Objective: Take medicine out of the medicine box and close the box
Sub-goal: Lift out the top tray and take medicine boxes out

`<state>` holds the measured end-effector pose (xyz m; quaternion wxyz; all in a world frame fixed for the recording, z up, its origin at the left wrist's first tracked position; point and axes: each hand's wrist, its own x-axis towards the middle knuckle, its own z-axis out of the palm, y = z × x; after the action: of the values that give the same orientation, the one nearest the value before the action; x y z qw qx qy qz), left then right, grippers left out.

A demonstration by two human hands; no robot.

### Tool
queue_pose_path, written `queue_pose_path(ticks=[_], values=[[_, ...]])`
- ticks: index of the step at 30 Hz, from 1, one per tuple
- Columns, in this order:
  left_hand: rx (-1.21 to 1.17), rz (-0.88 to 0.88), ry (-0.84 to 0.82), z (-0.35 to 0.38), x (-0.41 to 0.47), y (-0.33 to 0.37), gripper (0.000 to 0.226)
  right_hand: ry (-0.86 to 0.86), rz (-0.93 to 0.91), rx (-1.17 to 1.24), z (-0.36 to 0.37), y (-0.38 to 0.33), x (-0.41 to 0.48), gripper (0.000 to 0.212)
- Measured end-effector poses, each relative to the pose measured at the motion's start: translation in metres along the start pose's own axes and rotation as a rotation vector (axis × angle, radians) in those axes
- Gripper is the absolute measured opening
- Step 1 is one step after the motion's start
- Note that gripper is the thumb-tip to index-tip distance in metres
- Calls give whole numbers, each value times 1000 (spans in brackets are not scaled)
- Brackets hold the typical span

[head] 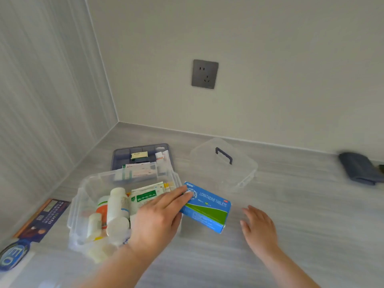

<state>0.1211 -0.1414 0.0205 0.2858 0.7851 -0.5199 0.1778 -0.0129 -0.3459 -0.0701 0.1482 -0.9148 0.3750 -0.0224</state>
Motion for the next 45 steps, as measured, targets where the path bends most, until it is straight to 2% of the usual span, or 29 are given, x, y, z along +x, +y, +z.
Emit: queue_pose_path(ticks=[1,4,6,8,12,14,17,19,20,24,27,29,31,36,39,45], values=[[-41,14,-8,10,-3,11,36,-23,19,-44,2,12,-10,45],[-183,65,-29,43,-20,36,36,64,-43,-61,11,31,-37,40],[-214,88,-116,62,-37,45,47,74,-57,-22,11,33,-48,36],[-234,97,-209,75,-50,44,43,102,-117,-36,16,37,-50,43],[-107,-65,-440,92,-60,27,59,13,-112,-8,22,44,-49,47],[-45,-160,-575,91,-61,18,56,-43,-94,-45,18,40,-46,48],[-69,-240,-658,90,-70,8,63,-173,-86,-100,-1,24,-38,49],[-91,-275,-634,75,-72,10,70,-184,-147,-59,-21,4,-31,49],[-104,-245,-563,65,-72,10,69,-139,-198,23,-31,-9,-27,48],[-179,-71,-148,17,-73,7,40,8,-382,390,-66,-78,-18,38],[-120,-126,128,-9,-73,-13,20,-35,-498,482,-66,-131,-13,34],[-13,-234,215,-22,-72,-34,28,-78,-553,516,-61,-161,-7,32],[101,-327,215,-32,-73,-56,44,-155,-608,485,-54,-187,3,31],[246,-412,196,-36,-77,-74,28,-431,-617,48,-27,-232,38,40],[271,-395,210,-32,-78,-75,27,-504,-580,-195,-9,-245,53,56],[288,-408,160,-31,-80,-78,27,-570,-587,-359,1,-252,66,77]])
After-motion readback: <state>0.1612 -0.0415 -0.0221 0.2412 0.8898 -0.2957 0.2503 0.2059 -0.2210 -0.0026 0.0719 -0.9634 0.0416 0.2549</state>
